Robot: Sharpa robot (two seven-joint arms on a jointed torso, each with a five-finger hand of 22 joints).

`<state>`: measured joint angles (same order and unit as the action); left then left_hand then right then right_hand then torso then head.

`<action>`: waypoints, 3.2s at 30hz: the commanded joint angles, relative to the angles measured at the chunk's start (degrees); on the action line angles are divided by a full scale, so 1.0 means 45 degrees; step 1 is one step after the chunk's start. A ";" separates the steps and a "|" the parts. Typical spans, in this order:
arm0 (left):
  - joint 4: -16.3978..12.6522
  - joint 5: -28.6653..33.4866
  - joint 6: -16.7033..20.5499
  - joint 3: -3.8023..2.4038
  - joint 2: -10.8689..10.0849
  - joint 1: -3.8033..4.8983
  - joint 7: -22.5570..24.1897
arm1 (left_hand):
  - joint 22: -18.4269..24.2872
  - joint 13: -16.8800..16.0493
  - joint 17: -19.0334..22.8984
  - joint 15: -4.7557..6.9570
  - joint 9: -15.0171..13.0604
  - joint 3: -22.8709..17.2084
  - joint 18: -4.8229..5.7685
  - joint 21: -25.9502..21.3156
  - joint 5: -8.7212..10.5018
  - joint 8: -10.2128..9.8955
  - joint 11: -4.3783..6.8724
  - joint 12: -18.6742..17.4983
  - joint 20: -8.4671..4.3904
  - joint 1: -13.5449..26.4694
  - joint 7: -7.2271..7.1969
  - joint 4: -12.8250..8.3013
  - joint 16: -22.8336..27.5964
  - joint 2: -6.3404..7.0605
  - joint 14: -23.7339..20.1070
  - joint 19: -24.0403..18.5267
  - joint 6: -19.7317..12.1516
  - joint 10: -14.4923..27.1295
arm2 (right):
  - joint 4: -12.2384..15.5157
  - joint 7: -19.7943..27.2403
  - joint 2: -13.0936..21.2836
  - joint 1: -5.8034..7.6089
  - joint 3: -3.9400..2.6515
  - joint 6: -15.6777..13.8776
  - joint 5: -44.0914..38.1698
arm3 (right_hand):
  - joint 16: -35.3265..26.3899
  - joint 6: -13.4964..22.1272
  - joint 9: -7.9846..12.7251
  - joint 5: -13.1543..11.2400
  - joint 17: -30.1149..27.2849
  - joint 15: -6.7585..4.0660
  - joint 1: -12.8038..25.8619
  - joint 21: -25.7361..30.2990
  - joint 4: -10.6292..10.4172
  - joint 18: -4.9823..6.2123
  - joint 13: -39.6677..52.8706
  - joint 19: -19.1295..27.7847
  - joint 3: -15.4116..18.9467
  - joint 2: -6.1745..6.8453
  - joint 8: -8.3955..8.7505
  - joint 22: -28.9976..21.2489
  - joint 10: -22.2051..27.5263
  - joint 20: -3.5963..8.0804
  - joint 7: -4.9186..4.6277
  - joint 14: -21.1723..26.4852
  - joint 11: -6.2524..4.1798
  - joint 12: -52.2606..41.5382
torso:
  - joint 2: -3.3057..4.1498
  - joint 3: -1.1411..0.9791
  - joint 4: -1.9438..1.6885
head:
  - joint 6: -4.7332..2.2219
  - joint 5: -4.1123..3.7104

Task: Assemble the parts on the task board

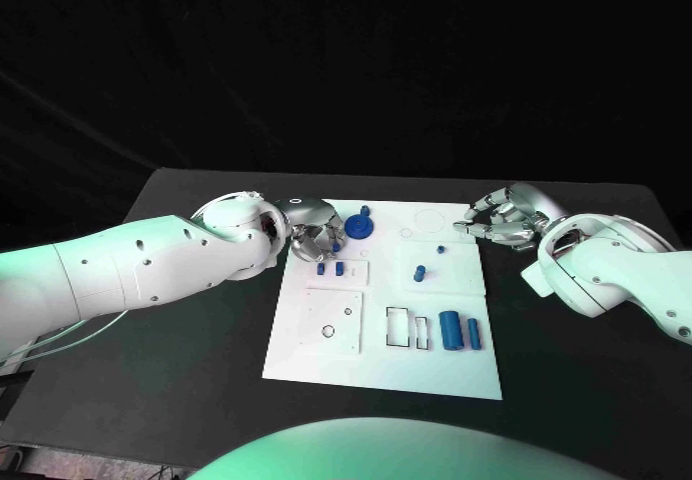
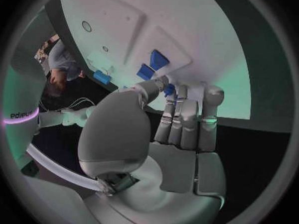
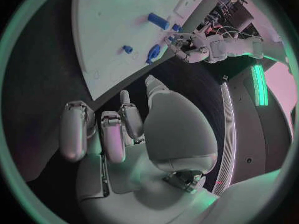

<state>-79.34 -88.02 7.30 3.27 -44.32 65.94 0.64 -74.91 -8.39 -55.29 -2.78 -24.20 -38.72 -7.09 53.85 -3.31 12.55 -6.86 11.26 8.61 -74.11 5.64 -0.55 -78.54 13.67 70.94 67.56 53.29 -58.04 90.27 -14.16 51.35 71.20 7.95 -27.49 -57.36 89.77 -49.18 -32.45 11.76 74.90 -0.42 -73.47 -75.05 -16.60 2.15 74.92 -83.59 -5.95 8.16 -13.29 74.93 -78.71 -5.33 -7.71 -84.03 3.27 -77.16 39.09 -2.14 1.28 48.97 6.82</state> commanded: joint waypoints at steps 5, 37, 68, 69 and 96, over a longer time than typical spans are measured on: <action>-0.0086 0.0171 0.0448 0.0005 -0.0020 -0.0031 0.0294 | -0.1205 -0.0021 0.0059 -0.0005 -0.0019 0.0076 -0.0030 -0.0064 0.0051 0.0103 0.0001 0.0036 0.0042 -0.0101 -0.0024 -0.0003 0.0008 -0.0050 -0.0140 -0.0078 0.0167 0.0120 | -0.0003 -0.0001 -0.0002 -0.0008 0.0000 0.0051 -0.0135 | -0.0008 -0.0041 -0.0022 0.0015 0.3210 -0.0087 -0.0060 0.0062 0.0024 0.0260 0.0385 0.0082 -0.0071 0.0001 -0.0048 0.1881 0.0048 -0.0001 0.0019 -0.1289 -0.0034 -0.0010 | 0.0001 0.0001 0.0001 | -0.0010 0.0017; -0.0137 0.0436 0.0498 0.0004 -0.0106 -0.0040 0.0298 | -0.1121 -0.0112 0.0497 -0.0171 0.0347 0.0349 -0.0077 -0.0329 0.0068 -0.0518 -0.0156 0.0225 0.0186 -0.0088 -0.0202 0.0008 0.0015 0.0058 -0.0471 -0.0370 -0.0707 0.0734 | -0.0014 -0.0039 -0.0003 -0.0009 0.0000 0.0069 -0.0145 | -0.0010 -0.0031 -0.0022 0.0012 0.3205 -0.0088 -0.0067 0.0082 0.0025 0.0262 0.0361 0.0088 -0.0079 0.0006 -0.0046 0.1876 0.0068 0.0002 0.0018 -0.1288 -0.0034 0.0013 | 0.0002 -0.0003 0.0002 | -0.0011 0.0023; -0.1577 1.4296 0.1852 -0.0772 -0.2063 0.0132 0.2568 | 0.0691 -0.0332 0.5596 -0.0270 0.1031 0.2166 -0.0729 -0.5724 -0.0830 -0.0393 -0.0130 0.2110 0.0345 0.0082 0.0750 0.1367 0.3009 -0.0205 -0.4139 -0.3011 -0.0228 0.0763 | -0.0023 0.1571 -0.0021 0.0063 -0.0001 0.1931 -0.4809 | -0.0570 -0.1232 0.0845 -0.0200 0.2028 0.0357 -0.2234 0.1445 0.0742 0.0474 -1.2296 0.0535 -0.4098 0.1443 0.0498 0.1642 0.4423 -0.0377 -0.0247 -0.0977 0.0524 1.4290 | -0.0005 0.0009 0.0019 | -0.0477 -0.0790; -0.1564 1.4833 0.1855 -0.0773 -0.2073 0.0132 0.2650 | 0.0733 -0.0361 0.5615 -0.0232 0.0999 0.2161 -0.0740 -0.5790 -0.0712 -0.0309 -0.0077 0.2218 0.0322 0.0097 0.0826 0.1406 0.3015 -0.0254 -0.4078 -0.2938 -0.0113 0.0519 | -0.0001 0.1488 -0.0069 0.0065 -0.0001 0.2087 -0.5245 | -0.0571 -0.1257 0.0888 -0.0278 0.2023 0.0361 -0.2192 0.1439 0.0800 0.0473 -1.2422 0.0527 -0.4182 0.1482 0.0532 0.1653 0.4406 -0.0377 -0.0246 -0.0978 0.0526 1.4428 | -0.0006 0.0009 0.0017 | -0.0502 -0.0873; -0.1681 1.8011 0.1257 -0.0751 -0.2204 0.0088 0.3514 | 0.0902 -0.0323 0.5743 -0.0079 0.0878 0.1937 -0.0735 -0.6072 -0.0894 -0.0049 0.0078 0.2278 0.0167 -0.0047 0.0846 0.1430 0.3234 -0.0454 -0.3887 -0.2622 0.0072 -0.0063 | -0.0505 -0.0084 -0.1494 -0.0012 0.0115 0.3686 -0.8630 | -0.0596 -0.1629 0.1282 -0.1010 0.1973 0.0407 -0.1735 0.1336 0.1483 0.0439 -1.3391 0.0419 -0.5128 0.1551 0.0744 0.1764 0.4100 -0.0408 -0.0294 -0.0973 0.0599 1.5463 | 0.0010 0.0016 -0.0002 | -0.0582 -0.1161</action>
<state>-86.72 -8.28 14.28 -0.08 -54.27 66.31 15.32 -70.89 -9.92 -29.49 -3.08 -20.20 -29.66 -9.75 26.73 -7.12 12.10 -6.46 21.68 9.42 -74.04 9.30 5.85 -64.33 12.06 53.26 55.31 53.67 -57.87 88.10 -13.23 44.76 71.26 8.44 -13.12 -93.98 87.11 -56.15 -26.73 7.52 74.90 1.03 -81.80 -68.86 -9.92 3.97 14.71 -81.35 -28.77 15.15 -10.18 74.94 -59.97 -6.98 -9.15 -83.82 5.98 -7.93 39.13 -2.05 1.26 46.29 1.63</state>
